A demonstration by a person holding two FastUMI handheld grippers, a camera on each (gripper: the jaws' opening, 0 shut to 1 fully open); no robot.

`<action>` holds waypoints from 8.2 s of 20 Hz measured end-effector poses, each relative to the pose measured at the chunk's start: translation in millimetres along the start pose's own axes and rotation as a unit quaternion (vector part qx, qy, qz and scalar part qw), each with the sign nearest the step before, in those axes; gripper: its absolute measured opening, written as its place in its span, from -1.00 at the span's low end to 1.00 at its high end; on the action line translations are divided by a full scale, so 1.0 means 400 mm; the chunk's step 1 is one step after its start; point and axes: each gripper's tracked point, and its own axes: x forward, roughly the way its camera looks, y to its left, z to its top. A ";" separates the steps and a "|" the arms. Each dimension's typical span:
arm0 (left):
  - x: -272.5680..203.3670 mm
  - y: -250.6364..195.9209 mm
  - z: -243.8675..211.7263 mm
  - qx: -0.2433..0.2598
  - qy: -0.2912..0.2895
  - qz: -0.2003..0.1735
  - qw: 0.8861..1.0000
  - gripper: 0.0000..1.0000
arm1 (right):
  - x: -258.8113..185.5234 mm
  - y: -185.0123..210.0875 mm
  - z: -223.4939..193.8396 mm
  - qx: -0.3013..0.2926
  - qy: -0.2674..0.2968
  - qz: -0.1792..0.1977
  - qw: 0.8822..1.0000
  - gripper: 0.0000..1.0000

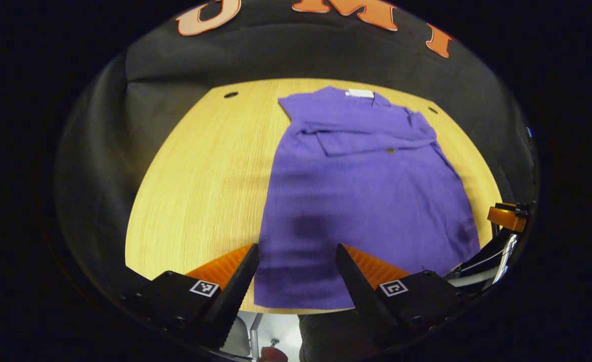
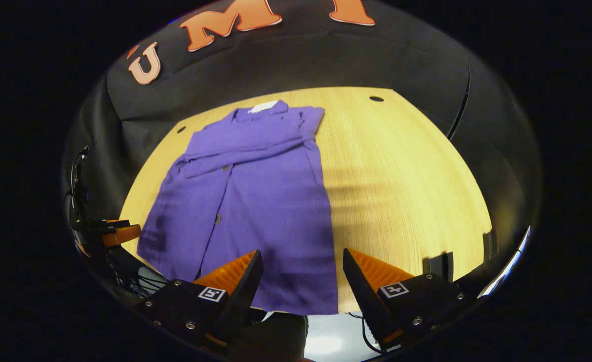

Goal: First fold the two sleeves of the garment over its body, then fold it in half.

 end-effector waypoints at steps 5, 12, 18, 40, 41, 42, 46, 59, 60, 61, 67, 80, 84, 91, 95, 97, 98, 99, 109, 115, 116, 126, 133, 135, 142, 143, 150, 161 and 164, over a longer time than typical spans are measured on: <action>0.021 0.001 0.026 -0.036 0.053 -0.004 0.998 0.99 | 0.033 -0.001 -0.088 0.018 0.055 0.011 0.998 0.92; 0.047 0.040 -0.050 -0.046 0.117 0.001 0.992 0.99 | 0.053 -0.020 -0.168 0.009 0.106 0.002 0.994 0.92; 0.045 0.046 -0.056 -0.018 0.133 0.000 0.991 0.97 | 0.056 -0.027 -0.203 -0.009 0.129 -0.015 0.991 0.91; 0.039 -0.012 -0.011 -0.036 0.227 -0.101 0.968 -0.84 | 0.046 0.045 -0.202 0.078 0.207 -0.017 0.975 -0.89; 0.031 -0.007 0.009 -0.036 0.224 -0.103 0.968 -0.84 | 0.036 0.056 -0.191 0.084 0.199 -0.012 0.976 -0.90; 0.022 -0.007 0.028 -0.031 0.218 -0.108 0.969 -0.84 | 0.027 0.066 -0.176 0.087 0.195 -0.006 0.977 -0.90; -0.015 -0.016 0.113 -0.006 0.195 -0.130 0.972 -0.85 | -0.005 0.082 -0.098 0.106 0.178 0.001 0.978 -0.91; -0.017 -0.028 0.429 0.104 0.130 -0.173 0.971 -0.84 | -0.067 0.152 0.250 0.116 0.086 0.002 0.990 -0.91; -0.015 -0.021 0.456 0.118 0.122 -0.166 0.971 -0.84 | -0.072 0.152 0.277 0.119 0.080 0.005 0.990 -0.92; -0.008 -0.015 0.490 0.130 0.114 -0.157 0.972 -0.84 | -0.074 0.152 0.309 0.122 0.074 0.008 0.990 -0.92; 0.018 -0.008 0.653 0.153 0.075 -0.117 0.978 -0.85 | -0.033 0.107 0.452 0.113 0.062 0.028 0.991 -0.92; 0.132 0.017 0.942 0.020 0.032 -0.070 0.997 -0.84 | 0.182 0.059 0.764 0.093 0.046 0.108 0.989 -0.92; 0.201 0.003 1.048 0.031 0.002 -0.035 0.999 -0.84 | 0.248 0.041 0.826 0.107 0.049 0.113 0.987 -0.92; 0.319 -0.040 1.162 -0.010 -0.073 -0.008 0.997 -0.81 | 0.386 0.036 0.927 0.199 0.036 0.136 0.970 -0.90; 0.324 -0.015 1.228 -0.014 -0.137 0.017 0.990 -0.33 | 0.390 0.031 1.022 0.255 -0.019 0.158 0.954 -0.64; 0.286 0.009 1.262 -0.010 -0.170 0.031 0.985 -0.31 | 0.379 0.014 1.052 0.270 -0.039 0.157 0.949 -0.41; 0.273 0.014 1.271 -0.008 -0.180 0.032 0.983 -0.29 | 0.368 0.008 1.057 0.268 -0.049 0.152 0.950 -0.28; 0.246 0.015 1.271 -0.008 -0.187 0.030 0.982 -0.03 | 0.358 0.004 1.060 0.258 -0.061 0.145 0.953 -0.26; 0.004 -0.025 1.263 0.005 -0.293 -0.005 0.956 0.76 | 0.191 0.044 1.012 0.154 -0.133 0.093 0.975 0.88; -0.184 -0.072 1.206 0.043 -0.369 -0.005 0.929 0.85 | 0.055 0.088 1.005 0.101 -0.216 0.057 0.969 0.92; -0.213 -0.069 1.198 0.038 -0.382 -0.007 0.923 0.85 | 0.028 0.099 0.994 0.093 -0.224 0.053 0.969 0.92; -0.463 -0.104 1.038 0.065 -0.494 -0.053 0.865 0.85 | -0.182 0.223 0.919 0.031 -0.352 0.019 0.935 0.92; -0.528 -0.155 0.899 0.108 -0.510 -0.094 0.848 0.82 | -0.270 0.300 0.838 0.026 -0.392 0.015 0.919 1.00; -0.530 -0.165 0.865 0.121 -0.509 -0.105 0.846 0.82 | -0.287 0.326 0.808 0.030 -0.397 0.021 0.917 0.92; -0.574 -0.169 0.805 0.133 -0.526 -0.110 0.833 0.82 | -0.361 0.381 0.763 -0.008 -0.422 0.008 0.906 0.92; -0.580 -0.164 0.802 0.129 -0.530 -0.103 0.832 0.82 | -0.372 0.385 0.758 -0.016 -0.425 0.008 0.905 0.92; -0.640 -0.165 0.718 0.089 -0.547 -0.044 0.831 0.82 | -0.413 0.379 0.721 -0.078 -0.446 0.041 0.891 0.92; -0.692 -0.235 0.614 0.047 -0.551 0.021 0.833 0.82 | -0.424 0.303 0.626 -0.128 -0.437 0.071 0.887 0.92; -0.691 -0.237 0.572 -0.001 -0.533 0.020 0.846 0.85 | -0.432 0.308 0.593 -0.130 -0.434 0.090 0.887 0.92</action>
